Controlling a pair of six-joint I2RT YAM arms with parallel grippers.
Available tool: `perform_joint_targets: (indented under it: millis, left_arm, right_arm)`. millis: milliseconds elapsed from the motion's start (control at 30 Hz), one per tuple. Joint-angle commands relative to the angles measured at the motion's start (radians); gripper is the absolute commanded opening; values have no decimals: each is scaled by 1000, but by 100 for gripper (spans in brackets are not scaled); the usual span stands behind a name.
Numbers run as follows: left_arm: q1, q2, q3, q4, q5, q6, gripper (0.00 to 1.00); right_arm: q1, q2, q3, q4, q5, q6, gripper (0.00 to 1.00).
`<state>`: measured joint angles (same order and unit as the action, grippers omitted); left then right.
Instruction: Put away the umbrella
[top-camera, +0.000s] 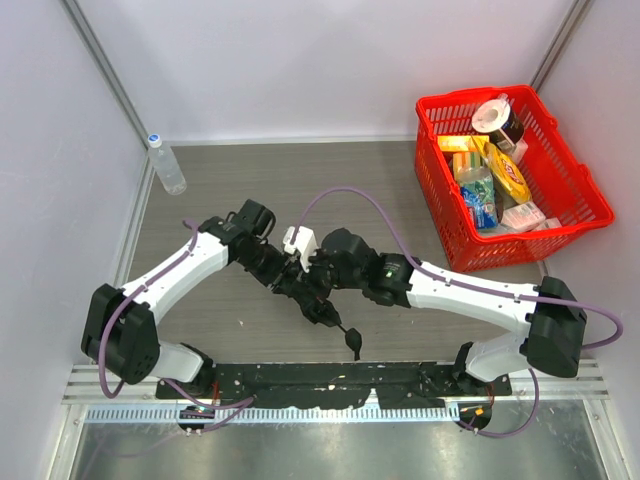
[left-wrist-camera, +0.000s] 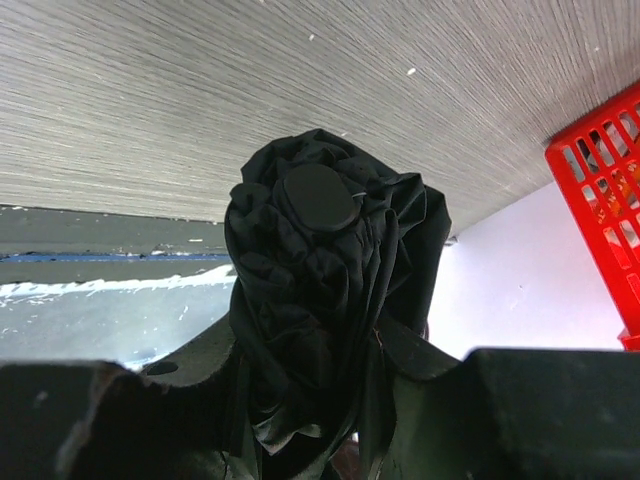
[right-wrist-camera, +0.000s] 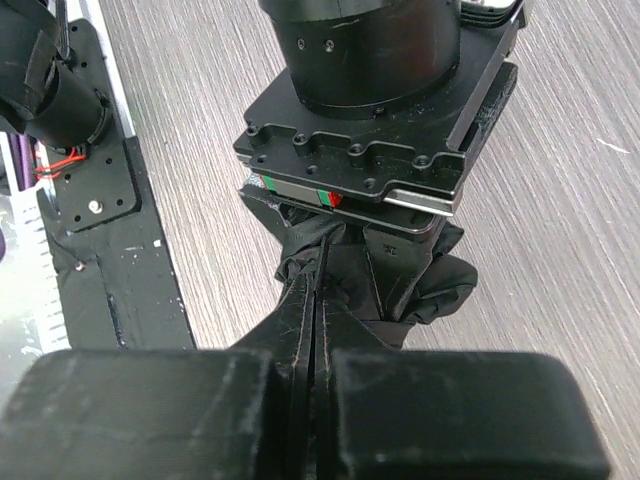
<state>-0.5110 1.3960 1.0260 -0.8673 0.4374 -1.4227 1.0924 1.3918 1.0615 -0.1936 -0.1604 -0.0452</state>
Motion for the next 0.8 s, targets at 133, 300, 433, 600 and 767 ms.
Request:
perform_joint_targets:
  millis: [133, 300, 433, 600, 767]
  left_arm:
    - [22, -45, 40, 145, 24, -84, 0]
    - [29, -58, 31, 168, 38, -102, 0]
    - [31, -61, 25, 171, 38, -104, 0]
    - [43, -63, 10, 185, 37, -110, 0]
    - [57, -61, 9, 203, 55, -111, 0]
  right_arm:
    - [49, -5, -107, 187, -177, 192, 2]
    - [49, -11, -153, 252, -180, 240, 6]
    - [49, -2, -178, 278, -212, 274, 10]
    - [49, -2, -208, 312, -258, 311, 18]
    - [31, -2, -257, 322, -223, 361, 20]
